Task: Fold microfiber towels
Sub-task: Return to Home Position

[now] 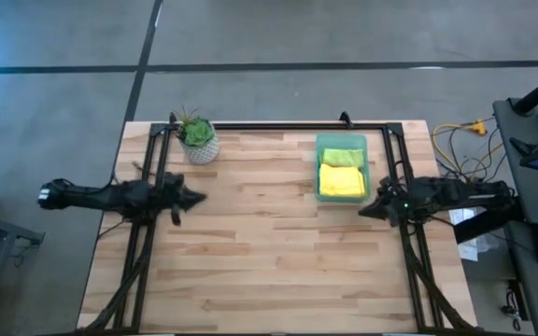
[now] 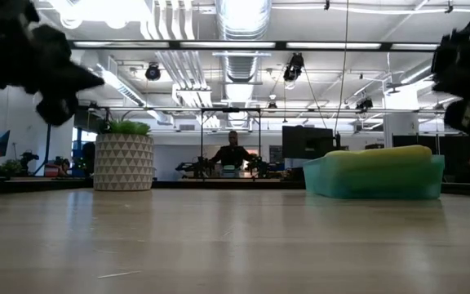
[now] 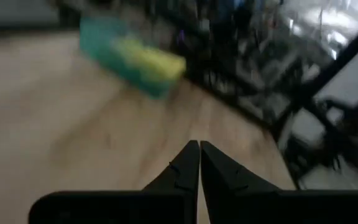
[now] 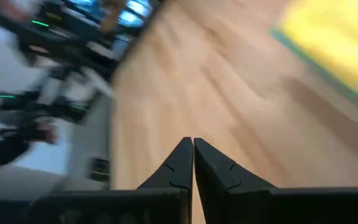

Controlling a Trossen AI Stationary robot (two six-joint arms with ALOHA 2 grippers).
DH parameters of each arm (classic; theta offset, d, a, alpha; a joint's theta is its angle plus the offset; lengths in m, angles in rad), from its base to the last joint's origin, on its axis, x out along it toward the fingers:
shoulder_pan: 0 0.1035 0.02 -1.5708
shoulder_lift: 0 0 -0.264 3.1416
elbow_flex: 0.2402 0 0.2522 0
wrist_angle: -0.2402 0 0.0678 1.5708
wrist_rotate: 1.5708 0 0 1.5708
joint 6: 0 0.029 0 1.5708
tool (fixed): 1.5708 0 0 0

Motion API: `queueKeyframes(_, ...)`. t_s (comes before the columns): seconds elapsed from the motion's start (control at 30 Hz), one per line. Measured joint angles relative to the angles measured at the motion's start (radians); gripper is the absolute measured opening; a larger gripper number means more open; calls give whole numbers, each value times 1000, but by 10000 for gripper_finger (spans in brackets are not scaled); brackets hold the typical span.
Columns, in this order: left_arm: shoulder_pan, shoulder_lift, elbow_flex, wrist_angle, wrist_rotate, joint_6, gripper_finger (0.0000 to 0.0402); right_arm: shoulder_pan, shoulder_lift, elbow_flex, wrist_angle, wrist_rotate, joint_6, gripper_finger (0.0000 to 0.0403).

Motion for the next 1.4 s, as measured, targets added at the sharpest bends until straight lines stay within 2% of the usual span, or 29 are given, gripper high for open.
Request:
queueKeyframes(0.07,1,-19,-10,-102,58,-50,0,0,6,-3,-62,34,-4,9)
queueKeyframes(0.17,0,-40,-10,-109,95,-32,0,0,14,-35,-40,92,-39,9)
queueKeyframes(0.43,1,-4,-11,-112,51,-3,0,0,13,-85,157,368,-206,9)
queueKeyframes(0.5,1,10,-11,-112,51,-2,0,0,11,-119,245,394,-238,9)
queueKeyframes(0.63,1,27,-12,-112,51,-2,0,13,21,-154,414,375,-345,9)
queueKeyframes(0.73,1,42,-12,-107,50,-3,0,23,18,-215,590,261,-425,9)
queueKeyframes(0.83,1,57,-16,-80,50,-3,0,27,25,-215,577,156,-477,9)
queueKeyframes(1.4,1,102,-30,-33,50,-3,0,26,83,-215,575,159,-458,9)
